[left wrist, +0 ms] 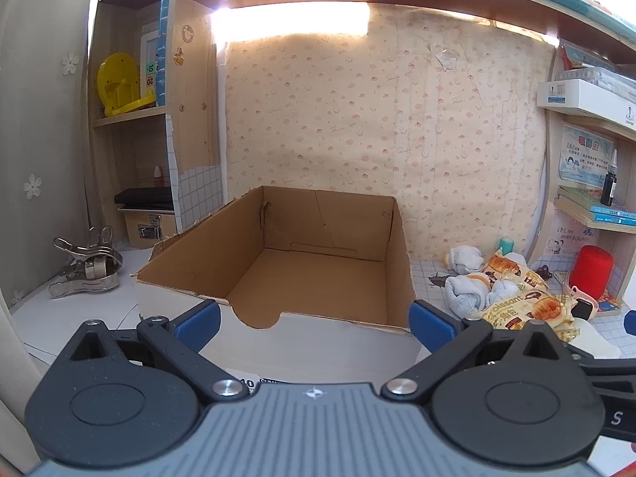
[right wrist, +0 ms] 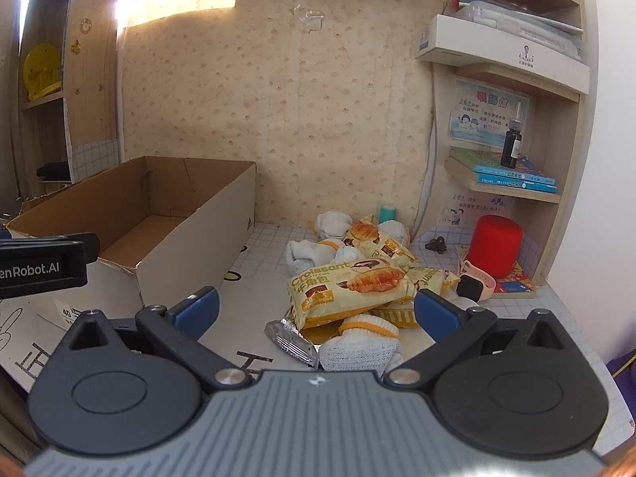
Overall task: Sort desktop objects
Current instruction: 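Move the right tool toward the white gloves and close on one glove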
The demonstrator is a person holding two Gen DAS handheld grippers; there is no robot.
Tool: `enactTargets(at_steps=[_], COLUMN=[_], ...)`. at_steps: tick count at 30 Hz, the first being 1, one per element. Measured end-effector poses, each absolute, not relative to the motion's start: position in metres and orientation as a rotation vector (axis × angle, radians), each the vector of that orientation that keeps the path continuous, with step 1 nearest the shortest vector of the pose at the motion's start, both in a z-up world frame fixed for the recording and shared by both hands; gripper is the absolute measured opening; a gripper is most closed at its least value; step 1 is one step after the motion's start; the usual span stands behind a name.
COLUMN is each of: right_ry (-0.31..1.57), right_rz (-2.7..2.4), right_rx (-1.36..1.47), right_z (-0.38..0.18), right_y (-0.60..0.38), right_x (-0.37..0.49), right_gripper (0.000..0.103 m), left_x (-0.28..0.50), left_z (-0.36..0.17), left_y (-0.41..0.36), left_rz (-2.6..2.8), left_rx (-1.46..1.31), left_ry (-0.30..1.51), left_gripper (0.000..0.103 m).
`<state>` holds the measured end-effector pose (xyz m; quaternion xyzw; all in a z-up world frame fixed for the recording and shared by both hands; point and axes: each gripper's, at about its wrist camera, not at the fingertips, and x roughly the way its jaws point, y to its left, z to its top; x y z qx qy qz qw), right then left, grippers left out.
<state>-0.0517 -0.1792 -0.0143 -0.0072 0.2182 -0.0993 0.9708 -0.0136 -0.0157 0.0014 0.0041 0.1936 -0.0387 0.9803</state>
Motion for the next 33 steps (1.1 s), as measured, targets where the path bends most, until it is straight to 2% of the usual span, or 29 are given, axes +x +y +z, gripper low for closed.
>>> enactTargets(at_steps=[14, 33], right_ry=[0.394, 0.413], right_rz=[-0.156, -0.141], right_rx=[0.064, 0.046], right_z=[-0.015, -0.068], right_y=[-0.2, -0.26], right_x=[-0.063, -0.067], right_gripper=[0.101, 0.101], left_x=[-0.031, -0.047], left_z=[-0.001, -0.041], left_y=[-0.025, -0.068], left_rz=[-0.166, -0.35], left_rx=[-0.014, 0.081], left_ry=[0.271, 0.278], left_gripper=[0.103, 0.103])
